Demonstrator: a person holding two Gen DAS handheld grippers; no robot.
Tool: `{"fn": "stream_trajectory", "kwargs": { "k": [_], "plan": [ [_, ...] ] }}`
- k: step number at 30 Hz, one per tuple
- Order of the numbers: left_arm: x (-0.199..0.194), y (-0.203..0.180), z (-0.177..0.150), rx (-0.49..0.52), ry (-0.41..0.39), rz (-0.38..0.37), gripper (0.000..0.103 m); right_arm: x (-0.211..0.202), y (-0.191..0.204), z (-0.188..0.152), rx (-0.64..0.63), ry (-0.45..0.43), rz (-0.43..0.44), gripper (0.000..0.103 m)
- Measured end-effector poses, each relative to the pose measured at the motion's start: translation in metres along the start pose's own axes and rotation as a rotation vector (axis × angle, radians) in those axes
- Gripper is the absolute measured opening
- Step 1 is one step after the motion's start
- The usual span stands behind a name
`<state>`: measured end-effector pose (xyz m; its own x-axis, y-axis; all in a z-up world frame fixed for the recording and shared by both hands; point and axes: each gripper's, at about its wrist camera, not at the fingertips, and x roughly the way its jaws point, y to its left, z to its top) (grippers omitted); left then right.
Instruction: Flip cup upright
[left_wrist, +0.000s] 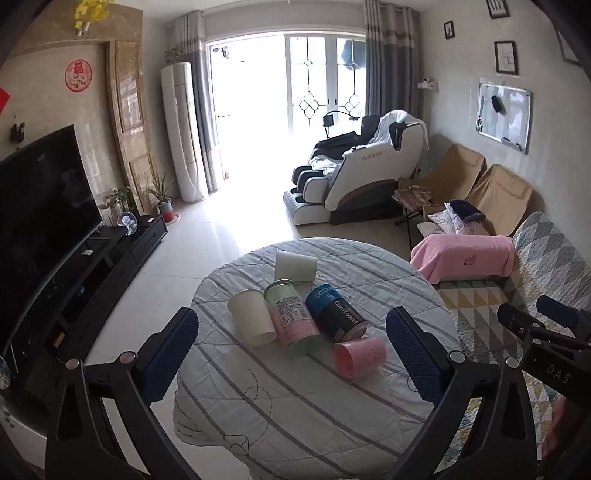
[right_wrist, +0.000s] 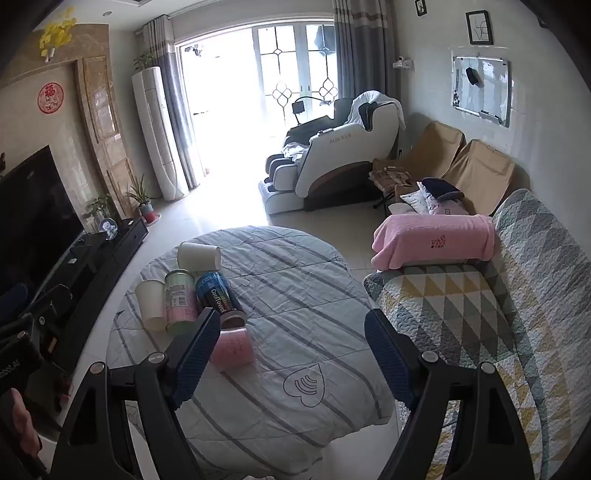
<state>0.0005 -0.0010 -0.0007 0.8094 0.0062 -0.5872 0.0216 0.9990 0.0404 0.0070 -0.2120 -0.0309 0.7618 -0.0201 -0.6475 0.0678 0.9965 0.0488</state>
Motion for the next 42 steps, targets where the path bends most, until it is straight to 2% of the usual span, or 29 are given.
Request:
{"fn": "stream_trajectory", "kwargs": {
  "k": [5, 9, 13, 42],
  "plan": [
    [-0.001, -0.016, -0.002, 0.011, -0.008, 0.014, 0.103, 0.0, 0.0, 0.0, 0.002, 0.0, 0.001, 0.082],
    [-0.01, -0.027, -0.001, 0.02, -0.024, -0.004, 0.103, 0.004, -0.003, 0.003, 0.006, 0.004, 0.001, 0.082],
    [0.001, -0.013, 0.002, 0.005, -0.023, -0.037, 0.103, 0.005, -0.003, 0.002, 0.007, -0.004, 0.001, 0.082],
    [0.0, 0.004, 0.011, 0.01, -0.06, -0.039, 0.103, 0.009, 0.004, 0.005, -0.003, -0.016, 0.001, 0.082]
  ]
}}
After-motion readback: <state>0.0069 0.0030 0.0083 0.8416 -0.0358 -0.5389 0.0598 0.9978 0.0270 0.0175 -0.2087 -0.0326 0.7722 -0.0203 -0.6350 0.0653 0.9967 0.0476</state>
